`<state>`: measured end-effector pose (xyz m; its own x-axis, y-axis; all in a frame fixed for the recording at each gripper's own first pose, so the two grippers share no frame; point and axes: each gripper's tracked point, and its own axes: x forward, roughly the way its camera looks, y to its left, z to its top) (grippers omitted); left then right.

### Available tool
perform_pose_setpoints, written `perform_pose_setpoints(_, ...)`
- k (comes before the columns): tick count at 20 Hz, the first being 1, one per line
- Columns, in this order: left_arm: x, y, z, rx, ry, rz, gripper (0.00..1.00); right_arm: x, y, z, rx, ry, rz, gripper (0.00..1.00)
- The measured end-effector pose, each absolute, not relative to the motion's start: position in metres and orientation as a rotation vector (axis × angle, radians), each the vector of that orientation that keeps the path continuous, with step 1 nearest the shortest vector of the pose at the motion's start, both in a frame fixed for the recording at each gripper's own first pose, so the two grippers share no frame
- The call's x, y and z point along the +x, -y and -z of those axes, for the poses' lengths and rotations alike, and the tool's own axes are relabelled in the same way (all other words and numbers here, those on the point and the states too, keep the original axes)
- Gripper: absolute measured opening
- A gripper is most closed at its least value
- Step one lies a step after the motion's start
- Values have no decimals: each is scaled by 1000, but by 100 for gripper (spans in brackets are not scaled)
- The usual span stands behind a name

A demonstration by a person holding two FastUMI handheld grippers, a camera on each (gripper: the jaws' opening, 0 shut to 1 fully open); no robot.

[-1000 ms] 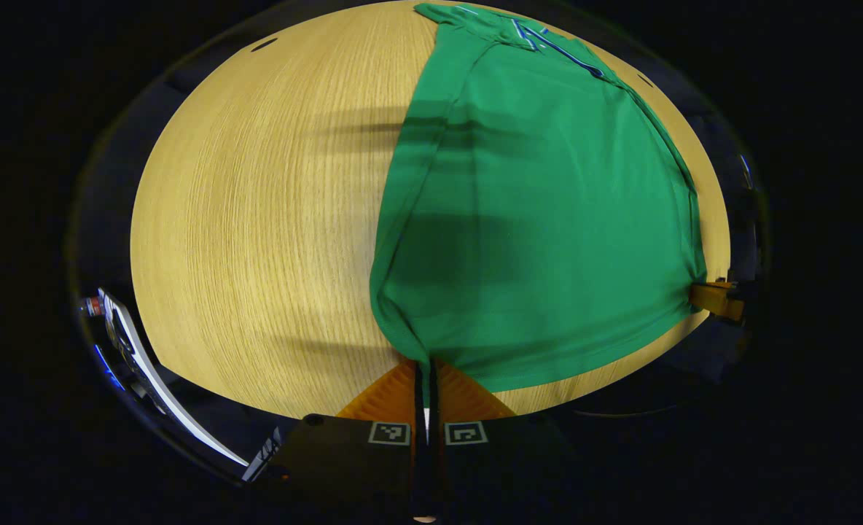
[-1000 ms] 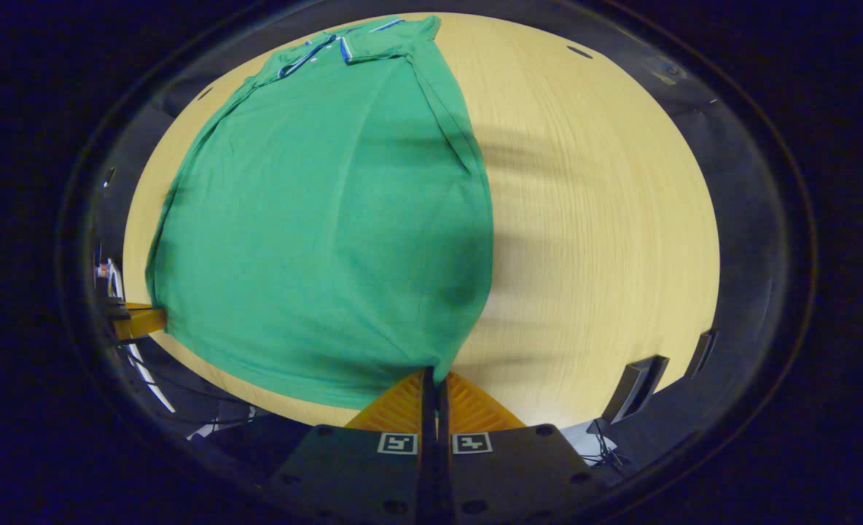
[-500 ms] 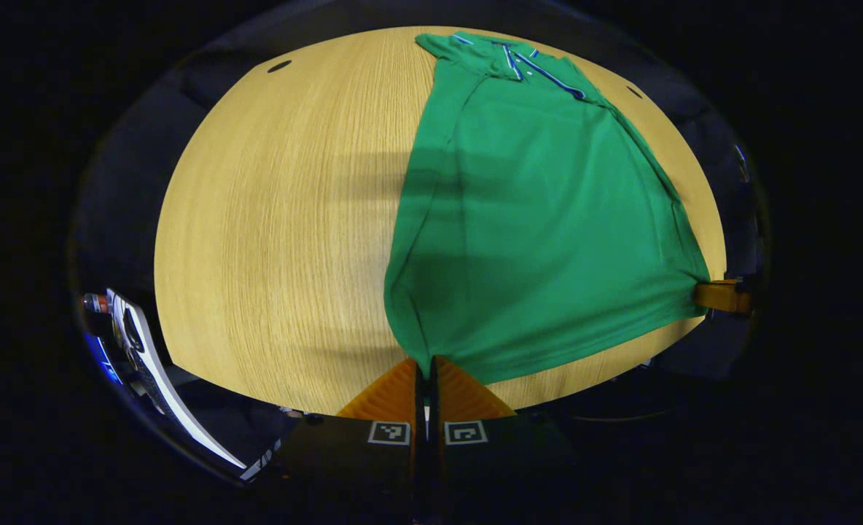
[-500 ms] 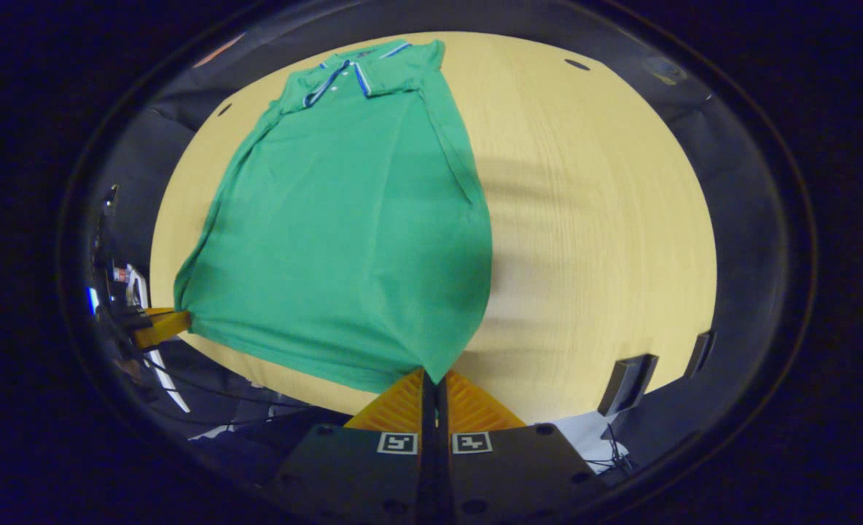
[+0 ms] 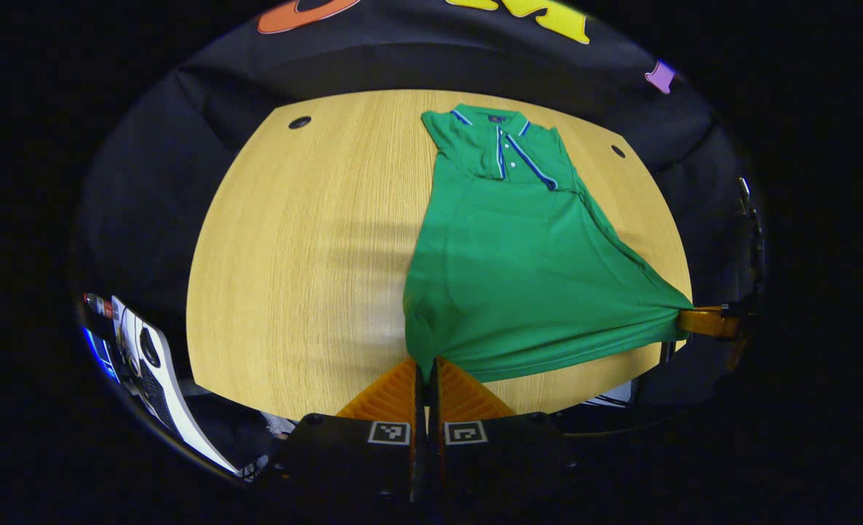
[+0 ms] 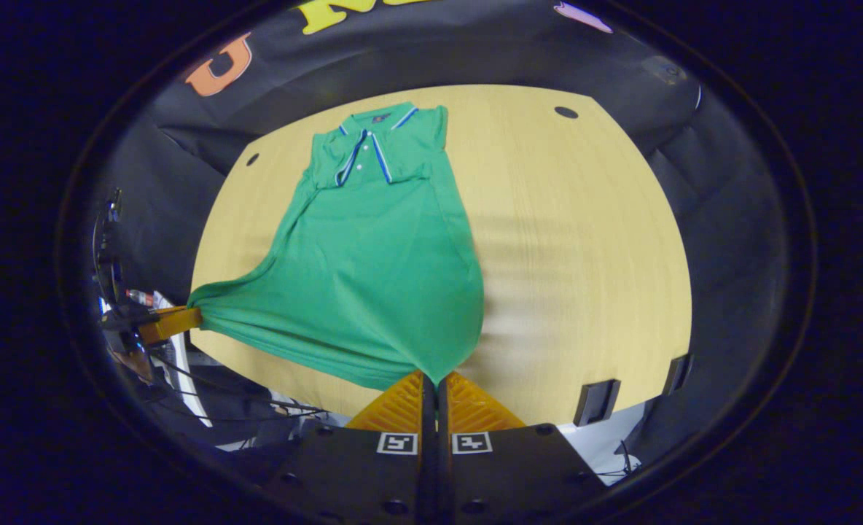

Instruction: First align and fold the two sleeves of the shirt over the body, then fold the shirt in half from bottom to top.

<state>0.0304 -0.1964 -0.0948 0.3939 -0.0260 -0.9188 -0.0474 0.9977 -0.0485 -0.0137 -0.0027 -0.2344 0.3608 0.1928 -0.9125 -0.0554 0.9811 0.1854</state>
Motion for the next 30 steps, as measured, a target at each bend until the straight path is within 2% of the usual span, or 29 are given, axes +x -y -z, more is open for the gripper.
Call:
perform_pose_setpoints(1, 70, 254, 69, -65, -1144, -12, 3, -4, 4, 225, 123, -1170, -165, 2)
perform_pose_setpoints(2, 91, 267, 34, -59, -1121, -8, 4, 7, 5, 215, 114, -1145, -167, 2)
perform_pose_setpoints(8, 146, 276, 26, 3, -989, -3, 3, 73, 9, 173, 77, -1038, -164, 2)
perform_pose_setpoints(9, 156, 273, 23, -10, -974, -8, 3, 83, 8, 168, 68, -1023, -163, 0)
perform_pose_setpoints(20, 246, 247, 50, -57, -975, -46, 3, 207, -5, 154, 33, -957, -157, 2)
perform_pose_setpoints(22, 267, 248, 56, -84, -980, -44, 3, 235, -7, 159, 30, -951, -147, 3)
perform_pose_setpoints(23, 281, 243, 61, -72, -974, -51, 3, 249, -7, 162, 24, -945, -143, 6)
perform_pose_setpoints(25, 307, 241, 72, -69, -969, -53, 3, 275, -9, 173, 8, -941, -132, 6)
perform_pose_setpoints(26, 319, 240, 77, -71, -969, -55, 3, 285, -12, 180, 13, -944, -134, 2)
perform_pose_setpoints(29, 361, 233, 96, -49, -954, -73, 3, 321, -14, 200, 28, -941, -129, 0)
perform_pose_setpoints(30, 371, 236, 102, -60, -956, -71, 3, 334, -12, 206, 22, -932, -122, 3)
